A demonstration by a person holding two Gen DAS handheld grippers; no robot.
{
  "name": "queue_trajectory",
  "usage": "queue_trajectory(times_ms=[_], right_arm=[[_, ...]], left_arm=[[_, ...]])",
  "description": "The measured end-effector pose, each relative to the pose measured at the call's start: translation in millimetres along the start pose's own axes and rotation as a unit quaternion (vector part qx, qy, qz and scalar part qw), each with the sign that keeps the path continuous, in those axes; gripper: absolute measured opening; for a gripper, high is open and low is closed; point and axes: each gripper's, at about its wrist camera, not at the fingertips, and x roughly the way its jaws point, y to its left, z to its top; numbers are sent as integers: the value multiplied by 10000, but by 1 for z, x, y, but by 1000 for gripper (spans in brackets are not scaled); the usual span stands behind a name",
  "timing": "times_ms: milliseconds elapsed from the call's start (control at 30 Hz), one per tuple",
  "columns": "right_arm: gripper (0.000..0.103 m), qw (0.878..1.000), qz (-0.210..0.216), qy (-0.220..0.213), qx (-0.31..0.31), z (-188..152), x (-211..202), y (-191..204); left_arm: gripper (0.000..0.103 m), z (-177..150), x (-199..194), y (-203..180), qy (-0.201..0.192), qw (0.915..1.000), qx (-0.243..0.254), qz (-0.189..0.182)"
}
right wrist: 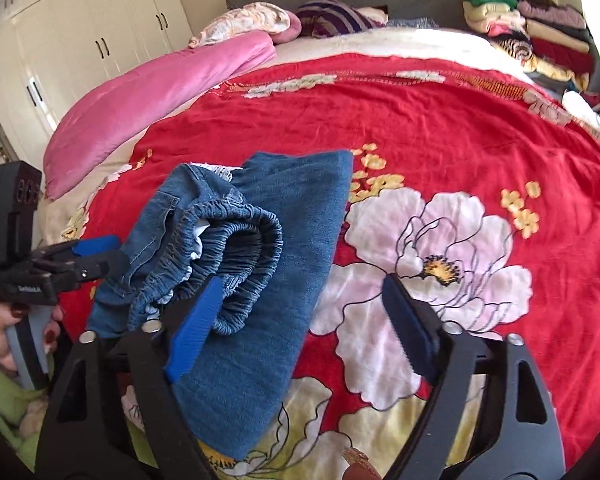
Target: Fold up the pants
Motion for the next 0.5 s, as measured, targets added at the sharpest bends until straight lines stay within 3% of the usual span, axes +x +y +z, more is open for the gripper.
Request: queue_trajectory(times_ms=[167,333,433,500], right_arm=[[55,9984,346,335,307,2,21,-8],[55,9951,656,499,544,2,41,-15],[55,9938,823,524,540,6,46,-15],[55,9938,880,530,436,9,49,-14]], left_arm=[[98,2,13,1,53,10000,-1,-47],[96,6,25,-4,48,9999,28,-115],[78,6,30,-11,57,9997,97,-202],[74,7,32,-14,61,9996,114,-252]])
